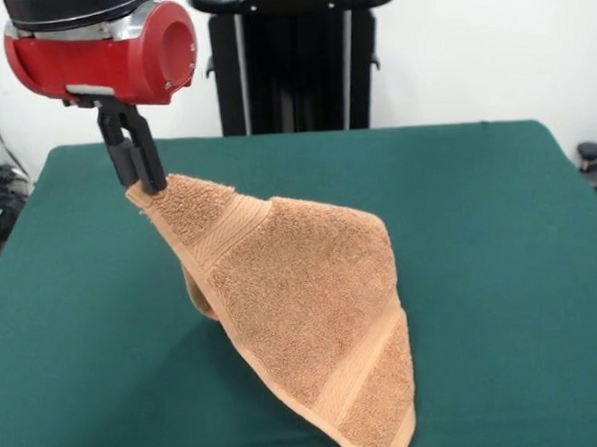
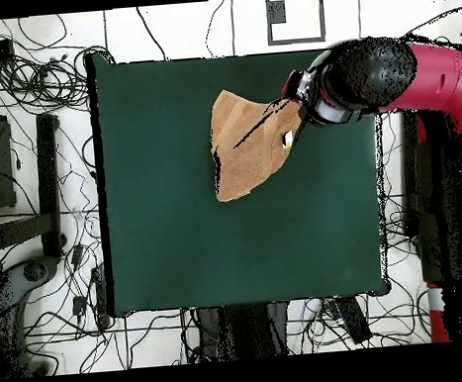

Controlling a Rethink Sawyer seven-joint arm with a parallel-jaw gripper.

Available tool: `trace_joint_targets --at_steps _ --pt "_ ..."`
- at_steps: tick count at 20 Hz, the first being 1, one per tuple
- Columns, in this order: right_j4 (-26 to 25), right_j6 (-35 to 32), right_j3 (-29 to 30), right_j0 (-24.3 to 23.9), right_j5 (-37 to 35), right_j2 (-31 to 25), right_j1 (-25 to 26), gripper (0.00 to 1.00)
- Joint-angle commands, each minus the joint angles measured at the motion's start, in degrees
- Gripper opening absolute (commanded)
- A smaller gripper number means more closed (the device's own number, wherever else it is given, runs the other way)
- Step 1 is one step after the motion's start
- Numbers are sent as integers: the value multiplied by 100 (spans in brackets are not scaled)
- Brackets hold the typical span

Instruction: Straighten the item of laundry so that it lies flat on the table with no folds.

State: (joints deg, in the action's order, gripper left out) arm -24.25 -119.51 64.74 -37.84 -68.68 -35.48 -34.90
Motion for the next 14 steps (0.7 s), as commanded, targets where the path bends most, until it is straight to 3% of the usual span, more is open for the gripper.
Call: trace_joint_targets --at_steps 1,14 --pt "-214 1873 -470 261 -660 -290 154 0" --pt "-316 2074 -1178 320 -1064 -306 487 0"
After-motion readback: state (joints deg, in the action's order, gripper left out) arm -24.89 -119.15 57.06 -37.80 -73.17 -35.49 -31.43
